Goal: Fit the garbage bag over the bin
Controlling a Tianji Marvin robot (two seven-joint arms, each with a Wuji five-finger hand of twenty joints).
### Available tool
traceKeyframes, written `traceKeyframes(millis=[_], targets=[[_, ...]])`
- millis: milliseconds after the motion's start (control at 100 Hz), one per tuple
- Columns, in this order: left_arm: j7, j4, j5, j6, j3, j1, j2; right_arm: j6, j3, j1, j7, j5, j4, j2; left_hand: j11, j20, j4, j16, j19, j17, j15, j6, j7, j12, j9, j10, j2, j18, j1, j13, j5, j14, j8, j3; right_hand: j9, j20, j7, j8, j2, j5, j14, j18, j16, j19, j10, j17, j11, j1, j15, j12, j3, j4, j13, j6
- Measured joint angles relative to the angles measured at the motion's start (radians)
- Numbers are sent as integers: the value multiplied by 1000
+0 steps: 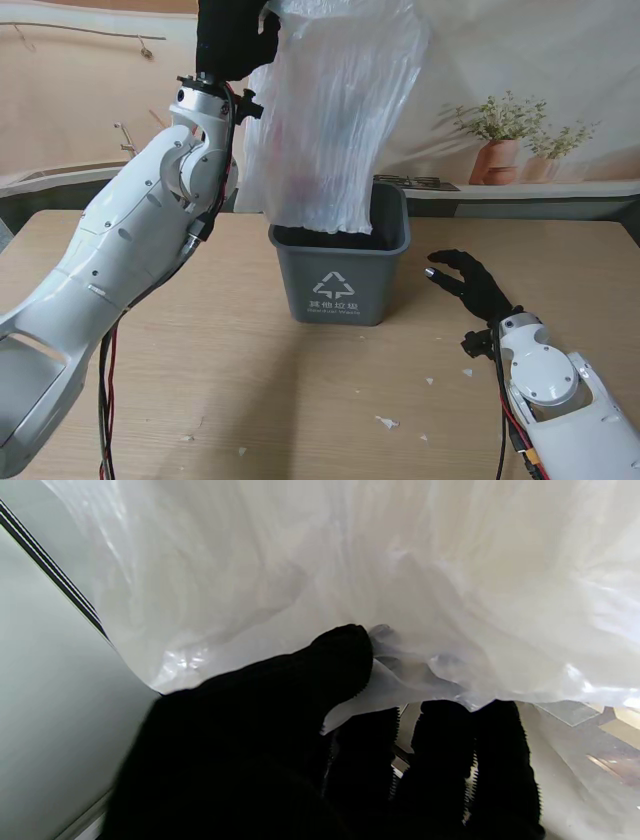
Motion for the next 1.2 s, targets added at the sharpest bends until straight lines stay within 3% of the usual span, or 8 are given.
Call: traceKeyframes(millis=[260, 440, 880, 1200], targets=[[25, 49, -60, 12, 32, -26, -46, 3, -3, 1, 0, -4, 0, 0, 3, 0, 0, -1, 0, -1, 0, 0, 0, -1, -2, 1, 0, 0, 0, -4, 0, 1, 0, 0, 0, 0, -5, 0, 0, 0, 0, 0, 0, 0, 0, 0, 4, 0, 0, 0, 0, 0, 0, 0], [40, 142, -62, -19, 68, -53, -67, 3, -6, 1, 1, -4, -1, 0, 4, 0, -1, -1, 0, -1, 0, 1, 0, -2, -2, 1, 0, 1, 0, -4, 0, 1, -1, 0, 0, 0, -5, 0, 0, 0, 0, 0, 0, 0, 0, 0, 5, 0, 0, 0, 0, 0, 0, 0], [45, 159, -61, -46, 82, -35, -67, 4, -6, 2, 0, -4, 1, 0, 6, 0, -3, -3, 0, -3, 1, 9, 0, -13, -12, 9, 2, 2, 10, -4, 0, 3, -2, -2, 0, 0, -5, 0, 0, 0, 0, 0, 0, 0, 0, 0, 5, 0, 0, 0, 0, 0, 0, 0], [63, 227, -104, -52, 119, -65, -98, -1, -6, 6, -1, -1, 10, 0, 7, 0, -3, -12, 0, -3, 2, 16, -1, -24, -12, 11, 2, 14, 10, -4, 0, 12, -11, -2, 0, 0, -5, 0, 0, 0, 0, 0, 0, 0, 0, 0, 6, 0, 0, 0, 0, 0, 0, 0]])
